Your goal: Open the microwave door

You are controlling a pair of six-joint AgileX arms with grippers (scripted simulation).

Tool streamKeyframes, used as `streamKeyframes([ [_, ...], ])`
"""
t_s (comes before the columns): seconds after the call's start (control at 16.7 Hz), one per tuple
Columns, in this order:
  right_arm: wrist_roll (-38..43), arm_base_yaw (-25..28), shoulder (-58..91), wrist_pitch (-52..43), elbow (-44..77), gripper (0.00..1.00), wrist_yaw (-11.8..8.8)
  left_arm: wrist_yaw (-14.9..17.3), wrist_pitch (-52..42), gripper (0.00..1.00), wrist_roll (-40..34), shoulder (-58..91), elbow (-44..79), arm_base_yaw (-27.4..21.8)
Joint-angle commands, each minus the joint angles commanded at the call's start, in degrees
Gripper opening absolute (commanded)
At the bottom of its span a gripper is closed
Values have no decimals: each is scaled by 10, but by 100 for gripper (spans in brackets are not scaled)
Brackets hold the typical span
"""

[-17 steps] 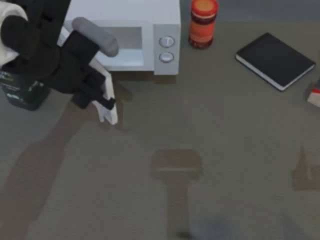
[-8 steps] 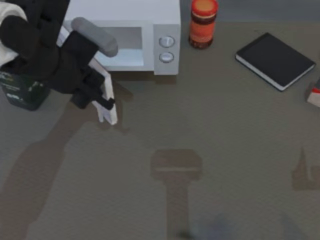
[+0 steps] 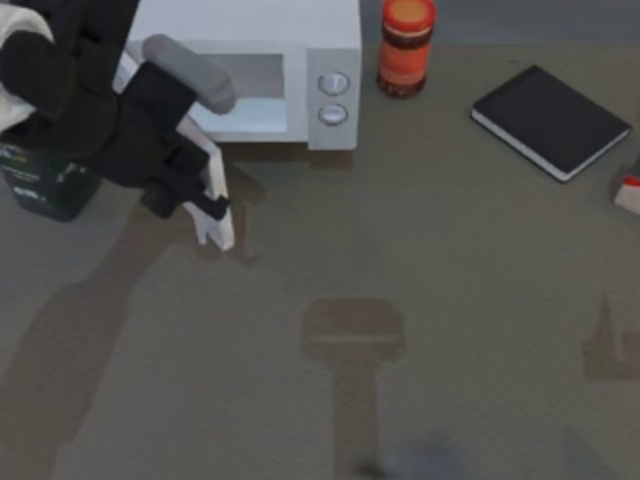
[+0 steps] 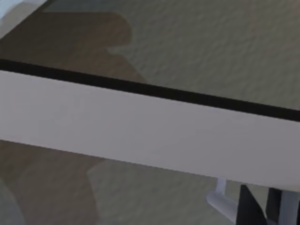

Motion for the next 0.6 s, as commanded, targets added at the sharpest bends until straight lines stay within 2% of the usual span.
streamKeyframes([
  [0.3, 0, 0, 0, 0, 0, 100, 0, 3, 0, 0, 1, 1, -1, -1],
  [0.6, 0, 0, 0, 0, 0, 100, 0, 32, -22, 0, 64, -2, -9, 26],
])
